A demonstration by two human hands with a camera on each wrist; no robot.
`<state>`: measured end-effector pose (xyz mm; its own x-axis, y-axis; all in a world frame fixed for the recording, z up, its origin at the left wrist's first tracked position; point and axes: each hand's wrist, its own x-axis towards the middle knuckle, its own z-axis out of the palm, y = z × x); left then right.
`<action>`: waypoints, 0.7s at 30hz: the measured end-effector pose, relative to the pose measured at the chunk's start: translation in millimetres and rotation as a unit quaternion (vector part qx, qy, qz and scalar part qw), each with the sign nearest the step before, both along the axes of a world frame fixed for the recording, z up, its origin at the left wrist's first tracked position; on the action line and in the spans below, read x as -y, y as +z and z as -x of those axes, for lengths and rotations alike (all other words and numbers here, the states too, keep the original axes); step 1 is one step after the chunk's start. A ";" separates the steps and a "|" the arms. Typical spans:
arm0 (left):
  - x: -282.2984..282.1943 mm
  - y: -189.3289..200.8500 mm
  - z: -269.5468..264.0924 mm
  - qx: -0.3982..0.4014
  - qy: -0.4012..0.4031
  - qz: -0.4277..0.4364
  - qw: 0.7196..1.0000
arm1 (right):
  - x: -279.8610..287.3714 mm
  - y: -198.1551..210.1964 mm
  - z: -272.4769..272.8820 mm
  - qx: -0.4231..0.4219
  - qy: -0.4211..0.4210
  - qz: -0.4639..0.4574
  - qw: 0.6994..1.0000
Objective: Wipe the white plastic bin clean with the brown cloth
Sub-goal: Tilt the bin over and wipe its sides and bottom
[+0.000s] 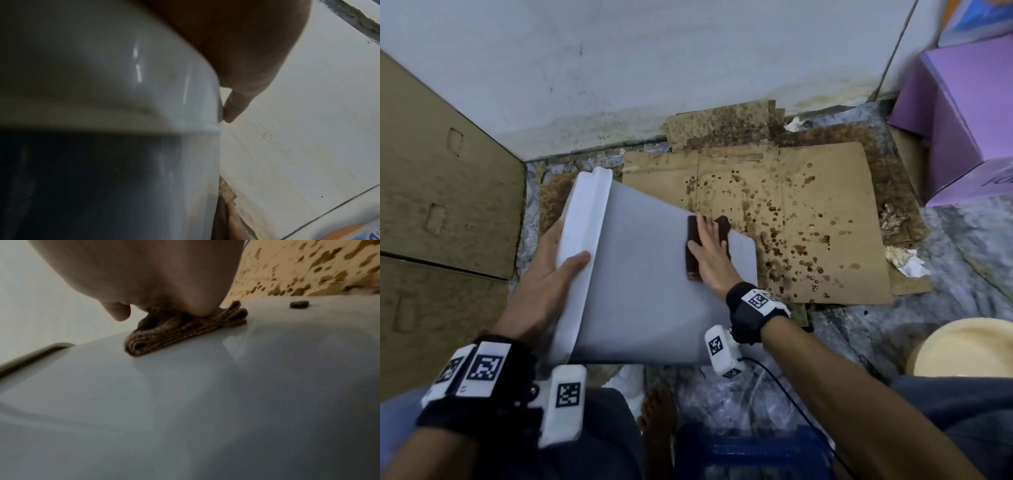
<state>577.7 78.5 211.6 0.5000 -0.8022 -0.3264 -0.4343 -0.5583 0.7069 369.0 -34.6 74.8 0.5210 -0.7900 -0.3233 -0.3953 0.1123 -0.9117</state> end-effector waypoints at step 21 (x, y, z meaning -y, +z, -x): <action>-3.5 1.1 -3.7 0.030 -0.049 0.003 0.998 | -1.2 46.2 -40.6 0.041 0.071 0.082 0.993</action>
